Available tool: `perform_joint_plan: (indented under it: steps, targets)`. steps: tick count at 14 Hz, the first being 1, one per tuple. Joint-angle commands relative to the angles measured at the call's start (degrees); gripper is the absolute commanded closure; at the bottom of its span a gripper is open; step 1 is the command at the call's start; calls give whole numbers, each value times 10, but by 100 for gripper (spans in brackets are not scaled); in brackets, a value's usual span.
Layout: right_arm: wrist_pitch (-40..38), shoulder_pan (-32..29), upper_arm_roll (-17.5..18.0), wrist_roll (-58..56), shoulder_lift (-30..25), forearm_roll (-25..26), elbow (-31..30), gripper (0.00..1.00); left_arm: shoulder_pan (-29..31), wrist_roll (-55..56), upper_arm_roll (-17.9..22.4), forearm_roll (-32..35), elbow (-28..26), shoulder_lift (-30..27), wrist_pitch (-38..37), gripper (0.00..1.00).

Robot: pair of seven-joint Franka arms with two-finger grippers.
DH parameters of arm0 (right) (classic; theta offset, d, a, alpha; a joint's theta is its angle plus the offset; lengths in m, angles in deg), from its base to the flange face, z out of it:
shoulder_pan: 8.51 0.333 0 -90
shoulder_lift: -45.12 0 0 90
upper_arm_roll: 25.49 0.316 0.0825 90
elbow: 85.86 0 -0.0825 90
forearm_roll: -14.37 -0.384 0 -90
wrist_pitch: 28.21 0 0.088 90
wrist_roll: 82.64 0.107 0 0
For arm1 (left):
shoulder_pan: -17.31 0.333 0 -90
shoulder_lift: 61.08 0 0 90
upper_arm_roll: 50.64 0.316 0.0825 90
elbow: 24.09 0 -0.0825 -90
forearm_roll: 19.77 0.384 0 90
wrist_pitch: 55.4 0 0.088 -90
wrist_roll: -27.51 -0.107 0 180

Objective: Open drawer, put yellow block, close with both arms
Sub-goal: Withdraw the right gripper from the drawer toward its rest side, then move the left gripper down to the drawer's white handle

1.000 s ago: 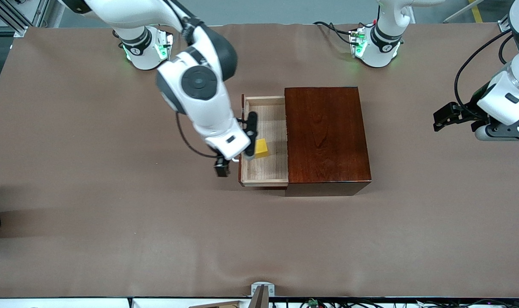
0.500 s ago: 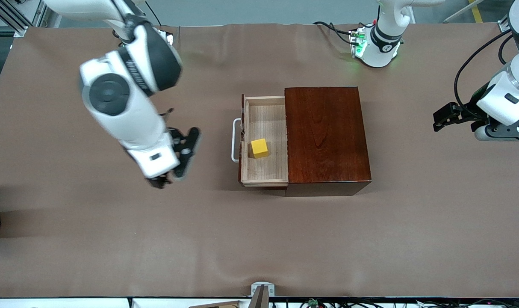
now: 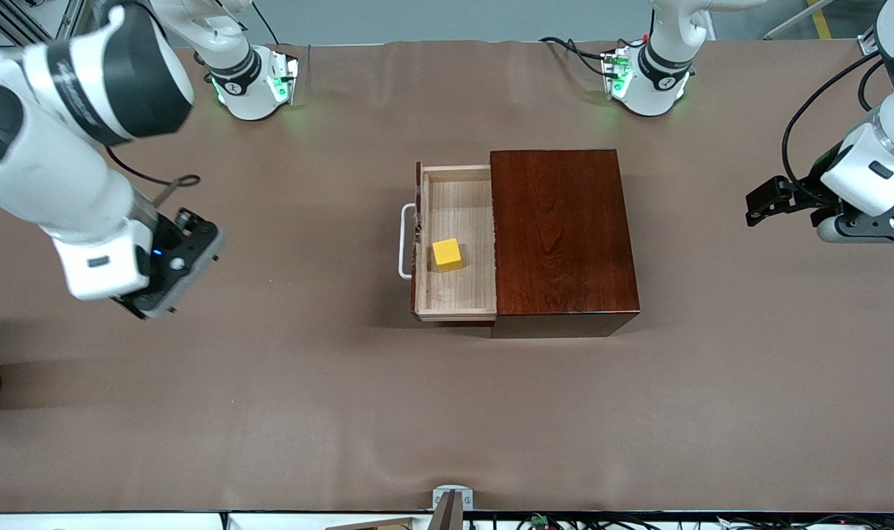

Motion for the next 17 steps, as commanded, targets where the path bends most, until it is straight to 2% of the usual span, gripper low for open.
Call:
perform_joint_plan:
  steps: [1,5,6,10,12,14,17]
  targets:
    - [-14,-3,-40,50,-38,-9,-31,0,-9,-1,-24,-21,10,-1,5,0]
    - [-25,-19,-101,106,-93,-48,-80,0,-7,15,-120,-34,23,-4,1,0]
    - [-27,-20,-106,125,-106,-54,-92,0,-7,15,-148,-34,22,-7,-4,0]
    - [-64,-30,-108,236,-130,-67,-100,0,-12,20,-325,-23,24,1,4,0]
    - [-80,-45,-108,278,-138,-95,-101,0,-26,16,-377,8,24,39,74,0]
    - [-92,-53,-109,329,-154,-119,-115,0,-80,-2,-386,64,43,114,127,0]
    - [-85,-53,-110,370,-197,-126,-168,0,-179,-86,-381,147,181,283,137,0]
